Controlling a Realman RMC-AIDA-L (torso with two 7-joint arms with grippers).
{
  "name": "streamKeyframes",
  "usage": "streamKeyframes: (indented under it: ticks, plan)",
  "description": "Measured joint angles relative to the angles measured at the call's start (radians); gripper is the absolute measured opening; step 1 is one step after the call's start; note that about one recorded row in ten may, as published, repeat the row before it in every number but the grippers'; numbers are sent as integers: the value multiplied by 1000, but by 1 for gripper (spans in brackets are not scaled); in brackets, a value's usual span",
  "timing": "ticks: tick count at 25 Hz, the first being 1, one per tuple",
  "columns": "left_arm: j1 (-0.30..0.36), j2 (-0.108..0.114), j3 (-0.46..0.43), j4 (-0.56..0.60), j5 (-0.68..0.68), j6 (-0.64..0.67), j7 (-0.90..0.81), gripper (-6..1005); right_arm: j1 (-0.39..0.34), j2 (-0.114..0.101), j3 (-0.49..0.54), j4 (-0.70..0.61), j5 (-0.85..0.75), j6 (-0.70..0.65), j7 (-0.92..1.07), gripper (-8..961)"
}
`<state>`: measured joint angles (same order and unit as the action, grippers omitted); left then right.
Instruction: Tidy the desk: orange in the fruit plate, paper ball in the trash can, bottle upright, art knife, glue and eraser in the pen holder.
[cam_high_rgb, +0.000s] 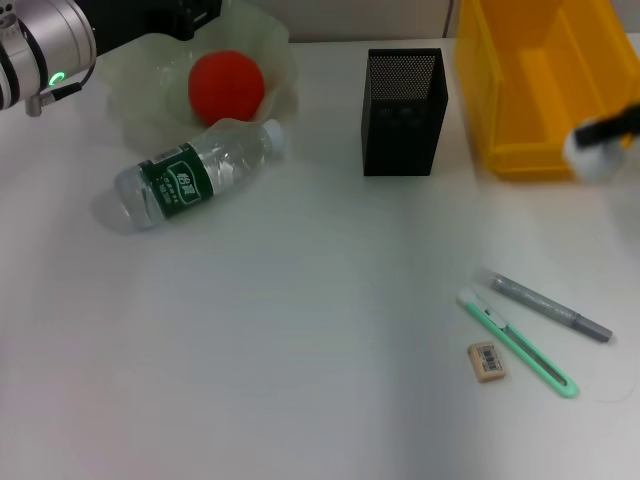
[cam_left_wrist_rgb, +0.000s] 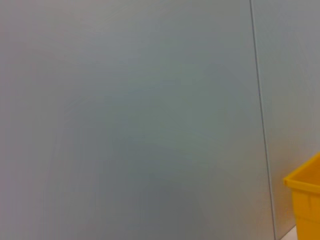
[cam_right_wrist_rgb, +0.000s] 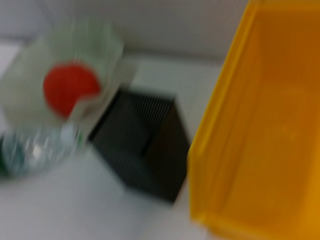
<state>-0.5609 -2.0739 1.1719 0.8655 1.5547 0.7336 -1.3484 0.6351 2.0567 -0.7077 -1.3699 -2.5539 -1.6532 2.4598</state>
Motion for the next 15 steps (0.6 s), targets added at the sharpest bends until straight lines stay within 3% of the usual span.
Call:
streamKeyframes:
  ticks: [2, 3, 4, 5, 6, 8, 15]
  plan:
    - [3, 0, 0, 2, 0, 1, -1, 516, -3, 1, 8, -12, 13, 23, -4, 367]
    - [7, 0, 0, 3, -5, 2, -3, 517, -13, 4, 15, -17, 49, 113, -31, 367]
    - [7, 0, 0, 3, -5, 2, -3, 517, -13, 4, 15, -17, 49, 113, -31, 366]
    - [12, 0, 0, 3, -17, 6, -4, 517, -27, 11, 8, 11, 89, 233, -76, 366]
    - [12, 0, 0, 3, -17, 6, -4, 517, -27, 11, 8, 11, 89, 233, -76, 366]
    - [21, 0, 0, 4, -32, 29, -10, 518, -33, 21, -26, 96, 131, 400, -151, 365]
    - [65, 3, 9, 84, -36, 146, -94, 519, -21, 23, -106, 277, 184, 642, -234, 363]
